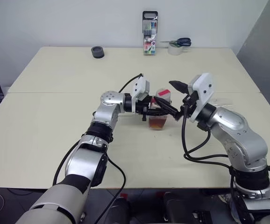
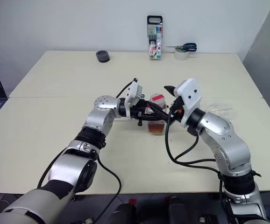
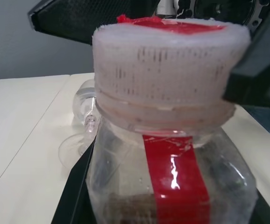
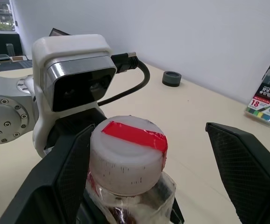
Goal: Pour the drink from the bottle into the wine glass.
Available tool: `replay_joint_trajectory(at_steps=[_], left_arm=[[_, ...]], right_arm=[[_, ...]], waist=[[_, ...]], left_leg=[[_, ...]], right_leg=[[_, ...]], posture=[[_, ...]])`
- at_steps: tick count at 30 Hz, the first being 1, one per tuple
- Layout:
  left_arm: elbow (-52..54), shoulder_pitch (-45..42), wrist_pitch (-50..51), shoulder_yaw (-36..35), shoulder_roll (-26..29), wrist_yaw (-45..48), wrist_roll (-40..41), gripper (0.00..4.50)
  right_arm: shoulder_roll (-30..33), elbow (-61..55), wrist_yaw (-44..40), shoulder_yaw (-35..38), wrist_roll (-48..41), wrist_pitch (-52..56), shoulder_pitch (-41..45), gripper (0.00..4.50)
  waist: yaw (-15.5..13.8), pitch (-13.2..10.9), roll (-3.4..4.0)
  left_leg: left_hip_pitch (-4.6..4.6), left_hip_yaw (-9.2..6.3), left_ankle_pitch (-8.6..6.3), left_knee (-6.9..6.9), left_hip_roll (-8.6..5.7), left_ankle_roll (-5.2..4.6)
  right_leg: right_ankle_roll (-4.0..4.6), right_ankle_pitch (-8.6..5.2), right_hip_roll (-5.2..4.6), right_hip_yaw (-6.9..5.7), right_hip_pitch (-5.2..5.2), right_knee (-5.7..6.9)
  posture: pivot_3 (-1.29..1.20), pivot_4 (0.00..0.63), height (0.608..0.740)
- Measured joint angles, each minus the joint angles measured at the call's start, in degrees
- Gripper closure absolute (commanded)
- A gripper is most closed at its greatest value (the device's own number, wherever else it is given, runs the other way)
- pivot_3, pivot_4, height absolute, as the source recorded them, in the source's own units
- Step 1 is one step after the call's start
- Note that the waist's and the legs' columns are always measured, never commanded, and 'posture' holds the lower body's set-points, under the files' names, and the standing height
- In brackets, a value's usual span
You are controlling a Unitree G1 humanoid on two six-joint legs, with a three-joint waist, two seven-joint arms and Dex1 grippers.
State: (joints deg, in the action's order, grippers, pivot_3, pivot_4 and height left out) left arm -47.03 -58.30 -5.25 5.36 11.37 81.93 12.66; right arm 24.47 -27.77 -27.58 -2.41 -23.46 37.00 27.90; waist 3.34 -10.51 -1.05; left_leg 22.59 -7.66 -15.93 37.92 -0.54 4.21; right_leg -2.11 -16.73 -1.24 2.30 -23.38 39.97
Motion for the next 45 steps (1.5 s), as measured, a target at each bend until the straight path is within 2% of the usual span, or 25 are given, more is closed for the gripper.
replay_joint_trajectory(at_steps=[18, 27, 34, 45], left_arm=[[0.0, 0.1, -0.5, 0.4, 0.4, -0.3, -0.1, 2.83], [0.0, 0.4, -1.1, 0.4, 0.8, -0.1, -0.1, 2.83], [-0.1, 0.4, -1.4, 0.4, 0.7, -0.1, -0.1, 2.83], [-0.1, 0.4, -1.4, 0.4, 0.7, -0.2, -0.1, 2.83]], right_arm=[[4.0, -4.8, -0.1, 3.6, -4.0, 2.6, -3.8, 0.48], [6.1, -9.8, 0.0, 5.8, -9.4, 7.1, -4.1, 0.48], [3.1, -7.7, 2.9, -1.5, -4.1, 5.5, 0.8, 0.48], [1.5, -3.2, 4.0, -3.1, 2.0, 2.3, 1.1, 0.48]], waist=[[0.0, 0.0, 0.00], [0.0, 0.0, 0.00], [0.0, 0.0, 0.00], [0.0, 0.0, 0.00]], left_leg=[[0.00, 0.00, 0.00, 0.00, 0.00, -0.01], [0.00, 0.01, -0.01, 0.00, 0.01, -0.02], [0.00, 0.00, 0.00, 0.01, 0.00, -0.01], [0.00, 0.00, 0.00, 0.01, 0.00, 0.00]], right_leg=[[0.00, 0.00, 0.00, 0.00, 0.00, 0.01], [0.00, 0.00, 0.01, 0.01, 0.00, 0.01], [0.00, 0.00, 0.01, 0.00, 0.00, 0.00], [0.00, 0.00, 0.01, 0.00, 0.00, 0.00]], posture=[[0.00, 0.150, 0.740], [0.00, 0.150, 0.740], [0.00, 0.150, 0.740], [0.00, 0.150, 0.740]])
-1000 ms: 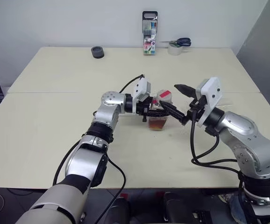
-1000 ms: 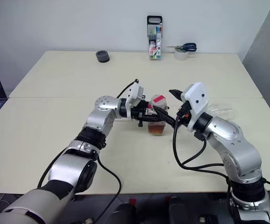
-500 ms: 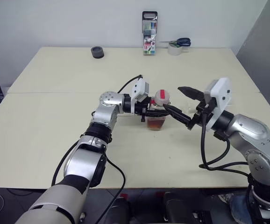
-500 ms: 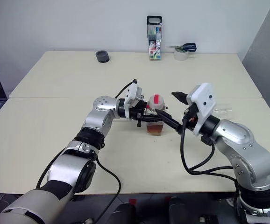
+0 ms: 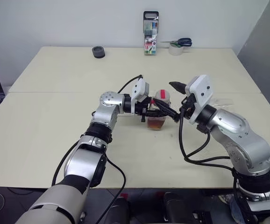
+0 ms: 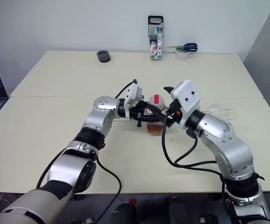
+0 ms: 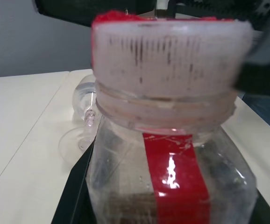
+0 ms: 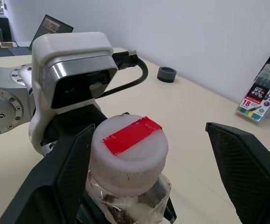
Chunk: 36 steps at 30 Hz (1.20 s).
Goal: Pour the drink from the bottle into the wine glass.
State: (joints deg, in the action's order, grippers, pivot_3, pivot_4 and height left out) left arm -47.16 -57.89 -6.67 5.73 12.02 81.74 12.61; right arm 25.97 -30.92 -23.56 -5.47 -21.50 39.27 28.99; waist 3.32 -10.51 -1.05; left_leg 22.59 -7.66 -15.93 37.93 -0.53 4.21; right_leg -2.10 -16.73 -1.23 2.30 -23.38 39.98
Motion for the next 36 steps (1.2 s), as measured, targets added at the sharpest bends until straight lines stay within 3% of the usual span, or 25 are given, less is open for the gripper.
replay_joint_trajectory(at_steps=[22, 36], left_arm=[[0.0, 0.5, 0.0, 0.0, -0.5, 0.0, 0.0, 2.83], [0.0, 1.0, 0.0, 0.0, -0.4, 0.0, 0.0, 2.83]], right_arm=[[-0.1, -2.7, -0.1, 4.3, -5.0, 3.5, -2.8, 0.48], [3.7, -4.3, -1.1, 5.6, -6.9, 4.2, -3.7, 0.48]], waist=[[0.0, 0.0, 0.00], [0.0, 0.0, 0.00]], left_leg=[[0.00, 0.00, 0.00, 0.00, 0.00, -0.01], [0.00, 0.01, -0.01, 0.00, 0.00, -0.01]], right_leg=[[0.00, 0.00, 0.00, 0.00, 0.00, 0.00], [0.00, 0.00, 0.00, 0.00, 0.00, 0.00]], posture=[[0.00, 0.150, 0.740], [0.00, 0.150, 0.740]])
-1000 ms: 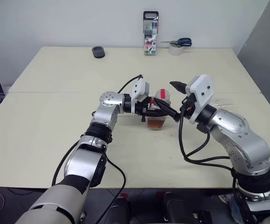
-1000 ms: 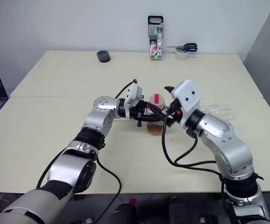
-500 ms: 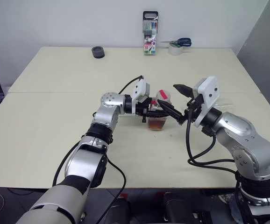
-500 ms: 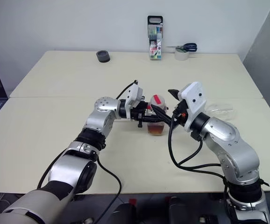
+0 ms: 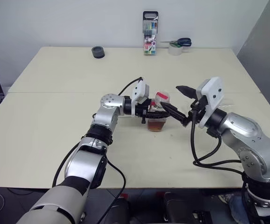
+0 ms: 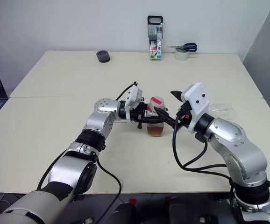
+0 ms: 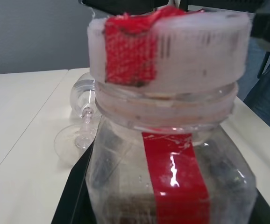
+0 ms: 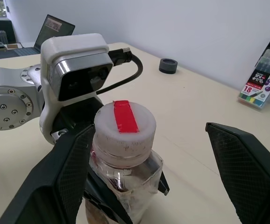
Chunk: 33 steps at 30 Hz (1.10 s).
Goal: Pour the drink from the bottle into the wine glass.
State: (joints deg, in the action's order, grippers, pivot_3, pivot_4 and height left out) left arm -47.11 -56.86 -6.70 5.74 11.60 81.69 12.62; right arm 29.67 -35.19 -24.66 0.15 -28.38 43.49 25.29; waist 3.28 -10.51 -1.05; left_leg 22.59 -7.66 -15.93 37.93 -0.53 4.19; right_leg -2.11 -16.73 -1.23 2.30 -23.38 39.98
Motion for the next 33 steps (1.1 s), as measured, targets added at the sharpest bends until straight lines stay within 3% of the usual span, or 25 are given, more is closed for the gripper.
replay_joint_trajectory(at_steps=[33], left_arm=[[0.1, 0.3, 0.0, 0.0, 0.0, 0.1, 0.0, 2.83]], right_arm=[[1.6, 0.1, -1.3, 1.0, -1.1, 0.0, -0.1, 0.48]], waist=[[0.0, 0.0, 0.00]], left_leg=[[0.00, 0.00, 0.00, 0.00, 0.00, 0.00]], right_leg=[[0.00, 0.00, 0.00, 0.00, 0.00, 0.00]], posture=[[0.00, 0.150, 0.740]])
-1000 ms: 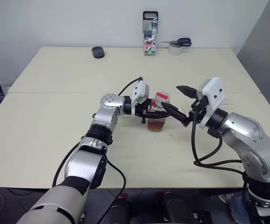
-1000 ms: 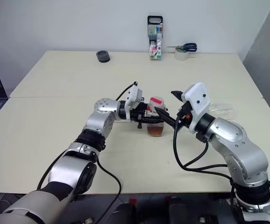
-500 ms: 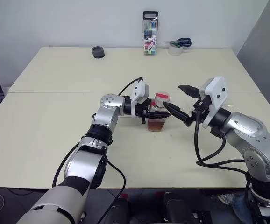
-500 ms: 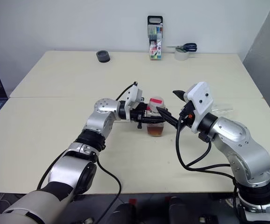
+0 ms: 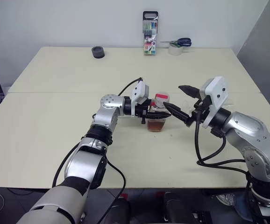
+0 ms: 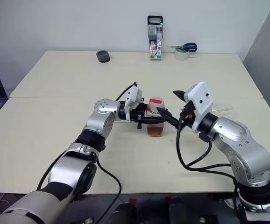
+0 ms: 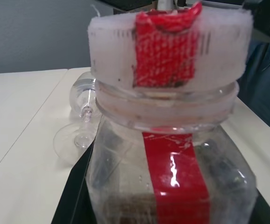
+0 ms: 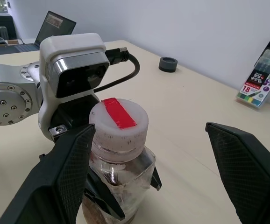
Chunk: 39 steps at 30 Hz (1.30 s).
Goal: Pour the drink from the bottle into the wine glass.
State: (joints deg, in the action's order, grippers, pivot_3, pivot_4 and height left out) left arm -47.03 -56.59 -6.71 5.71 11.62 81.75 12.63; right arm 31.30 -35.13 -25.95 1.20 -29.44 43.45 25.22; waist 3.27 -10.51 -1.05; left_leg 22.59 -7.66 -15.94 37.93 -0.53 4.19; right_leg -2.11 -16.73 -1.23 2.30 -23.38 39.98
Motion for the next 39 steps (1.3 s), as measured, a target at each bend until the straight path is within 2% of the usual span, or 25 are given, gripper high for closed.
replay_joint_trajectory(at_steps=[26, 38, 39], left_arm=[[1.9, 1.0, 0.0, 0.0, 0.3, -0.2, 0.0, 2.83], [2.2, 1.1, 0.0, 0.0, 0.2, -1.1, 0.0, 2.83], [2.2, 1.1, 0.0, 0.0, 0.2, -1.1, 0.0, 2.83]], right_arm=[[1.8, -0.1, -1.8, 2.2, -1.6, 0.2, 0.0, 0.48], [4.4, -2.4, -4.0, 3.9, -8.5, 3.3, -1.1, 0.48], [4.3, -2.4, -3.8, 4.6, -9.4, 3.6, -1.1, 0.31]], waist=[[0.0, 0.0, 0.00], [0.0, 0.0, 0.00], [0.0, 0.0, 0.00]], left_leg=[[0.00, 0.01, 0.00, 0.00, 0.00, 0.00], [0.01, 0.00, 0.00, 0.00, 0.00, 0.00], [0.01, 0.00, 0.00, 0.00, 0.00, 0.00]], right_leg=[[0.00, 0.00, 0.00, 0.00, 0.00, 0.00], [0.00, 0.00, 0.00, 0.00, 0.00, 0.00], [0.00, 0.00, 0.00, 0.00, 0.01, 0.00]], posture=[[0.00, 0.150, 0.740], [0.00, 0.150, 0.740], [0.00, 0.150, 0.740]])
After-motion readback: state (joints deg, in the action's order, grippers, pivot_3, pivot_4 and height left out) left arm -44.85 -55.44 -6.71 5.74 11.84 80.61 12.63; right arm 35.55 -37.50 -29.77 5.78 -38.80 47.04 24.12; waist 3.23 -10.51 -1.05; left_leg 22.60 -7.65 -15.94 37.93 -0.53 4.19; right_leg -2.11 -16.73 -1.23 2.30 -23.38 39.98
